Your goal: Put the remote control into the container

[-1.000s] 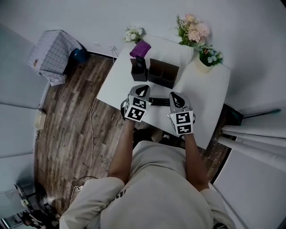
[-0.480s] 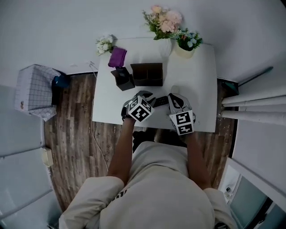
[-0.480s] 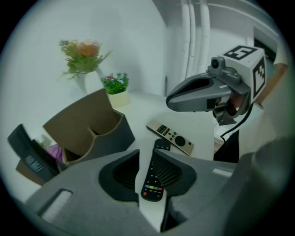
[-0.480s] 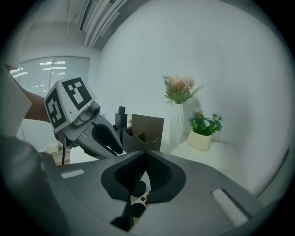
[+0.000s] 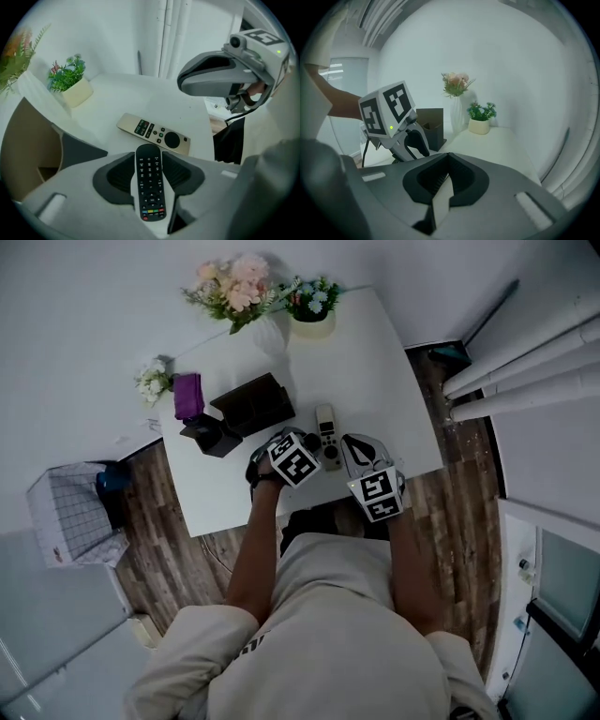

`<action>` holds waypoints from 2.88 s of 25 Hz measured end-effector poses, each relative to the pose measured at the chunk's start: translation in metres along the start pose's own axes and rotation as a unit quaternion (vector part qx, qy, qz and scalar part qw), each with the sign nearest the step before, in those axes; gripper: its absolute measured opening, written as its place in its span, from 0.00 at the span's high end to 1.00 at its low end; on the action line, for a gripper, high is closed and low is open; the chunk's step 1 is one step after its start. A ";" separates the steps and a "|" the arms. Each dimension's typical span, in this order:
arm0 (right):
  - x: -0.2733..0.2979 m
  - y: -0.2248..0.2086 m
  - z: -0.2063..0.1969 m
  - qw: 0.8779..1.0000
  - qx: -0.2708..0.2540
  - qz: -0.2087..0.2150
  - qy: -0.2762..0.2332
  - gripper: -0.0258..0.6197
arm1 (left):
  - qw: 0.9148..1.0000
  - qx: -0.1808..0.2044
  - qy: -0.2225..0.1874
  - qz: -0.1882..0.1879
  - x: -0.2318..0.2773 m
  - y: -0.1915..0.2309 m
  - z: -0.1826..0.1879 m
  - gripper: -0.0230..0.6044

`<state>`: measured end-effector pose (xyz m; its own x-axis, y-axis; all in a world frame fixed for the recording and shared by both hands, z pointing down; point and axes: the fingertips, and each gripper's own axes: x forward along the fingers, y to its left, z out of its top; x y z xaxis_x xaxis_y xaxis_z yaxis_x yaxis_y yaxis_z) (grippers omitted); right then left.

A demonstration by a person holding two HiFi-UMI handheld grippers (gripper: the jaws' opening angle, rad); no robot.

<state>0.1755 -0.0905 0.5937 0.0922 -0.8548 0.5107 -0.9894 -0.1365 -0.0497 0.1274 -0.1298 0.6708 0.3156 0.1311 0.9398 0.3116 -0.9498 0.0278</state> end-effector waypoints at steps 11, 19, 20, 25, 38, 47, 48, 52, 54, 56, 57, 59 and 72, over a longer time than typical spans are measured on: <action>-0.007 -0.019 -0.016 1.000 0.005 0.023 0.006 0.96 | 0.998 -0.007 0.060 -0.014 0.036 0.003 0.002 0.63; 0.002 -0.017 -0.001 0.997 -0.008 0.075 -0.004 0.96 | 0.995 -0.077 -0.002 0.056 0.007 0.027 0.006 0.64; 0.004 -0.014 0.003 0.996 -0.015 0.085 -0.005 0.96 | 0.993 -0.098 -0.024 0.066 -0.002 0.030 0.008 0.64; 0.022 0.007 0.030 0.988 -0.044 0.145 -0.019 0.96 | 0.959 -0.215 -0.133 0.131 -0.050 0.050 0.008 0.64; 0.063 0.072 0.054 0.952 -0.025 0.304 -0.030 0.96 | 0.816 -0.381 -0.297 0.318 -0.126 0.080 -0.021 0.64; 0.049 0.107 0.048 0.932 -0.058 0.356 -0.020 0.96 | 0.765 -0.397 -0.340 0.376 -0.199 0.116 -0.031 0.64; 0.045 0.107 0.048 0.931 -0.065 0.359 -0.021 0.96 | 0.761 -0.395 -0.346 0.381 -0.205 0.122 -0.031 0.64; 0.035 0.101 0.044 0.924 -0.091 0.371 -0.021 0.96 | 0.746 -0.379 -0.370 0.403 -0.223 0.148 -0.028 0.64; 0.026 0.095 0.037 0.921 -0.103 0.375 -0.017 0.96 | 0.736 -0.378 -0.384 0.411 -0.230 0.158 -0.028 0.64; 0.020 0.084 0.030 0.922 -0.110 0.371 -0.010 0.96 | 0.726 -0.375 -0.396 0.419 -0.233 0.168 -0.027 0.64; 0.018 0.078 0.026 0.923 -0.112 0.367 -0.007 0.96 | 0.721 -0.375 -0.400 0.423 -0.233 0.172 -0.028 0.64; 0.014 0.066 0.019 0.927 -0.110 0.358 0.001 0.96 | 0.713 -0.382 -0.404 0.427 -0.226 0.176 -0.033 0.64; 0.023 0.053 0.004 0.935 -0.048 0.351 0.022 0.96 | 0.734 -0.428 -0.349 0.395 -0.169 0.156 -0.054 0.64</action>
<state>0.1261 -0.1193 0.5990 -0.5860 -0.6950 0.4167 -0.8103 0.4979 -0.3091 0.0747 -0.3153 0.5347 0.5692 -0.7275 0.3830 -0.7997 -0.5981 0.0522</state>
